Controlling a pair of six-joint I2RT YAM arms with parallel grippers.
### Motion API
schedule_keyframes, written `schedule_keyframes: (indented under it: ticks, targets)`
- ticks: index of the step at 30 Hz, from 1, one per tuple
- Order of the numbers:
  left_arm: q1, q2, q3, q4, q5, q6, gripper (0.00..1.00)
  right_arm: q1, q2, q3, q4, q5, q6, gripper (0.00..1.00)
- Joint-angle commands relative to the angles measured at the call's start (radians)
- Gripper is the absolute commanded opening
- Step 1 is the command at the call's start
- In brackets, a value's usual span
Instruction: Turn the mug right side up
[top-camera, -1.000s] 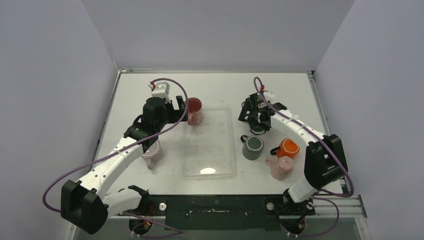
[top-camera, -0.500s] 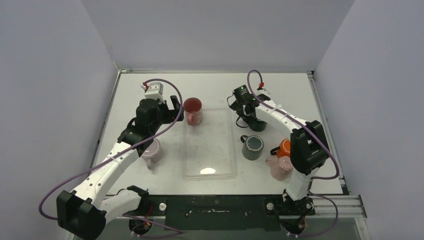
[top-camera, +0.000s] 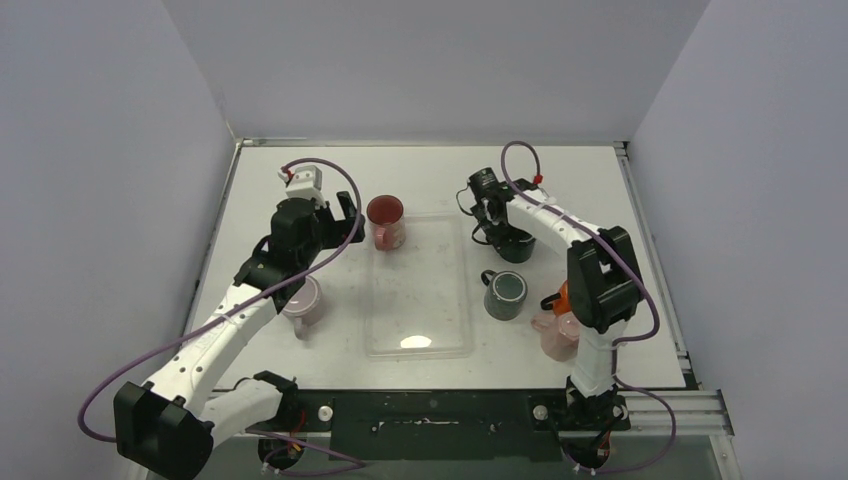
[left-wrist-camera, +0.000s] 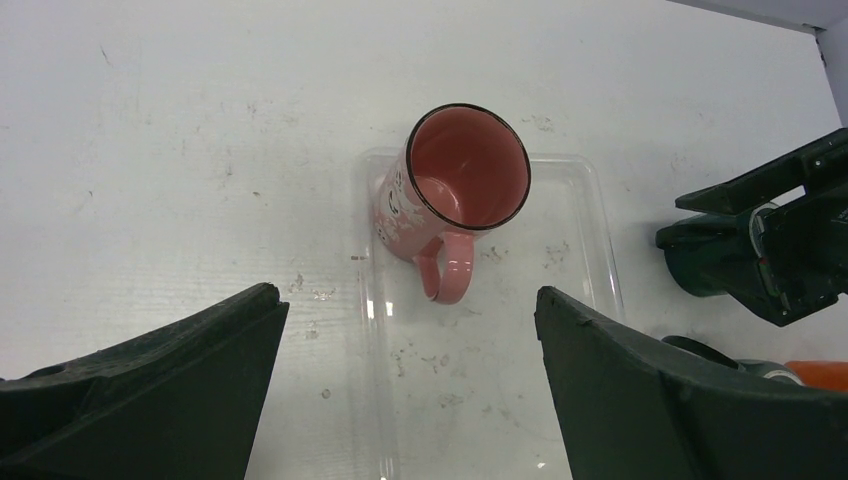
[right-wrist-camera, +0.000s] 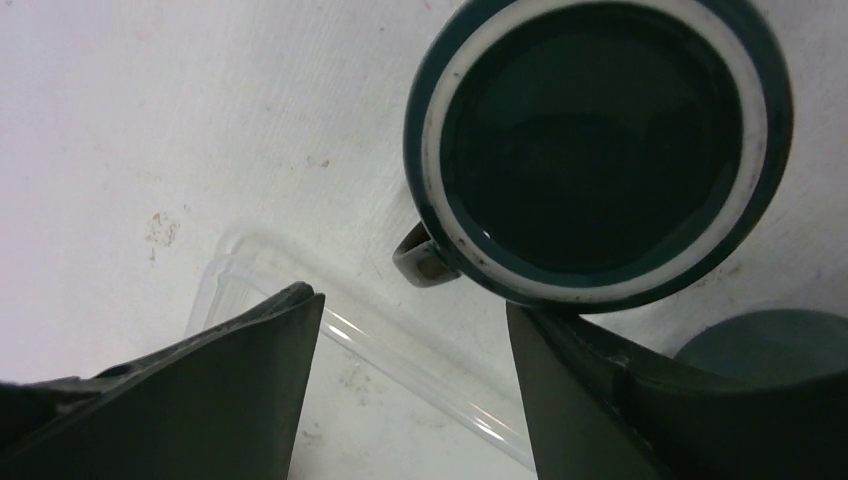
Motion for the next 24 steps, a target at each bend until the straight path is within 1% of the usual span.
schedule_keyframes:
  ticks: [1,9,14,19,22,24]
  targets:
    - [0.009,-0.013,0.004,-0.002,0.004,-0.018,0.96,-0.037,-0.001,0.009,-0.016,0.018,0.027,0.69]
    - [0.012,0.004,0.019,-0.009,0.010,-0.020,0.96,-0.064,-0.043,-0.055,-0.019,0.030,0.005,0.69]
    - [0.014,0.018,0.019,0.002,0.017,-0.027,0.96,-0.111,-0.098,-0.131,-0.015,0.036,-0.016,0.69]
    - [0.016,0.026,0.015,0.013,0.021,-0.031,0.96,-0.145,-0.140,-0.170,-0.008,0.051,-0.069,0.68]
    - [0.016,0.031,0.015,0.018,0.022,-0.033,0.96,-0.156,-0.152,-0.171,0.014,0.063,-0.134,0.68]
    - [0.015,0.033,0.016,0.020,0.021,-0.033,0.96,-0.163,-0.153,-0.163,0.012,0.069,-0.172,0.72]
